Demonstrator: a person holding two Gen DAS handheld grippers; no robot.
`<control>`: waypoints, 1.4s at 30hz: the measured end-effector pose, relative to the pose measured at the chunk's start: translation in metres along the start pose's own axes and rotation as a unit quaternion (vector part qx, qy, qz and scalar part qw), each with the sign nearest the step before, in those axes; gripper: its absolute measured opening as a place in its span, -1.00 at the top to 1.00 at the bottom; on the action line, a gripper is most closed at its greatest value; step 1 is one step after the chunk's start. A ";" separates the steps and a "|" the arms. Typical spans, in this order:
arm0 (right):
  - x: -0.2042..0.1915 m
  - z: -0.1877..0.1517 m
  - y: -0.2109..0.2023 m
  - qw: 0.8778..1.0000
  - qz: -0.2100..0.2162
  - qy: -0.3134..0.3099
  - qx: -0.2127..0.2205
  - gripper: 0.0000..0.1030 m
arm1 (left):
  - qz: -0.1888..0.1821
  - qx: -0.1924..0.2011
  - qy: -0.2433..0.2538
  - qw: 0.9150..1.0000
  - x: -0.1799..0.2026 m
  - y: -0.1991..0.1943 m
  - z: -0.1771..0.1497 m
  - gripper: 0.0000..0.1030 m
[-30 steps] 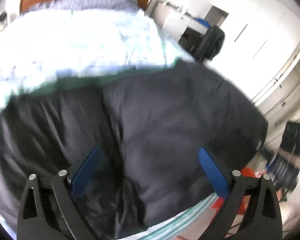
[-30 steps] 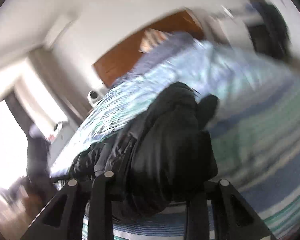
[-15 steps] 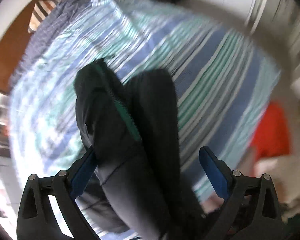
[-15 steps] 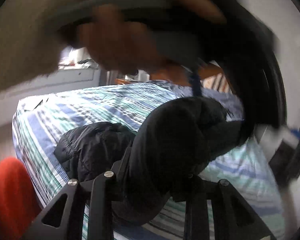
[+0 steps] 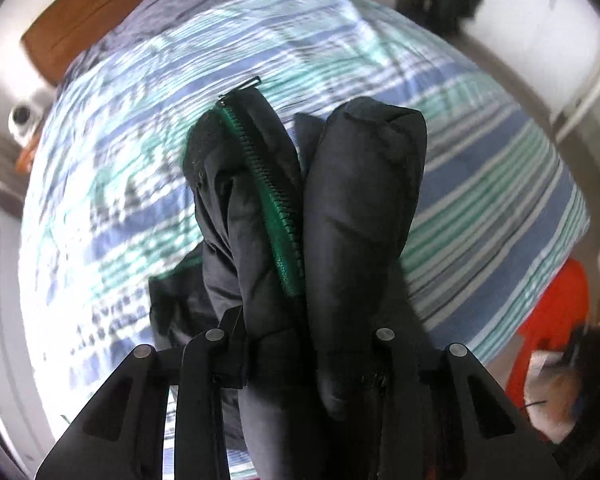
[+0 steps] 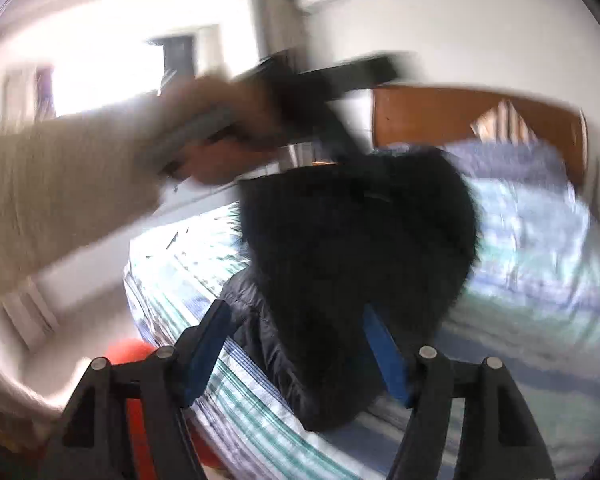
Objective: Fold large clothes
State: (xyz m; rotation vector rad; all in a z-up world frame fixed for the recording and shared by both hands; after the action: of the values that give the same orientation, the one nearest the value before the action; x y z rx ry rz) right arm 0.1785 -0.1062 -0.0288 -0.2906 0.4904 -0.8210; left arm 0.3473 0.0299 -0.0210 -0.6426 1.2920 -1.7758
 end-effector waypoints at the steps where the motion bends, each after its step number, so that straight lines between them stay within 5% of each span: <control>1: 0.009 0.001 0.005 1.000 -0.011 0.008 -0.009 -0.37 | -0.007 0.004 -0.018 1.000 -0.018 0.005 -0.013 0.29; 9: 0.000 0.007 0.084 0.997 -0.002 -0.018 -0.078 -0.20 | -0.076 0.040 -0.151 0.985 -0.108 0.045 -0.081 0.13; 12: 0.001 0.002 0.111 0.994 -0.004 -0.012 -0.105 0.18 | -0.088 0.053 -0.171 0.980 -0.118 0.052 -0.096 0.05; 28: 0.030 -0.054 0.192 0.972 0.000 0.092 -0.216 0.24 | -0.160 0.069 -0.267 0.948 -0.148 0.128 -0.152 -0.22; 32: 0.029 -0.030 0.187 0.967 0.006 0.090 -0.239 0.23 | -0.161 0.074 -0.271 0.946 -0.152 0.129 -0.160 -0.22; 36: 0.029 0.035 0.195 0.975 0.024 0.102 -0.195 0.23 | -0.181 0.083 -0.284 0.938 -0.157 0.127 -0.169 -0.22; 42: 0.022 0.103 0.283 0.981 0.062 0.074 -0.171 0.23 | -0.196 0.087 -0.290 0.933 -0.160 0.132 -0.167 -0.22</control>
State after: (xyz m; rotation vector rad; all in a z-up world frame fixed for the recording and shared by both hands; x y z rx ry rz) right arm 0.4222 0.0681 -0.0692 -0.5123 0.7843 -0.6375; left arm 0.3427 0.2349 -0.1912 -1.2752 0.6223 -1.7824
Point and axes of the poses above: each gripper's, at about its wrist camera, not at the fingertips, and y roughly the way its jaws point, x to its right, z to its top, the point moved 5 cm from there along y, roughly the way its jaws point, and after that the axes turned 3 degrees about y, right-handed, at the moved point
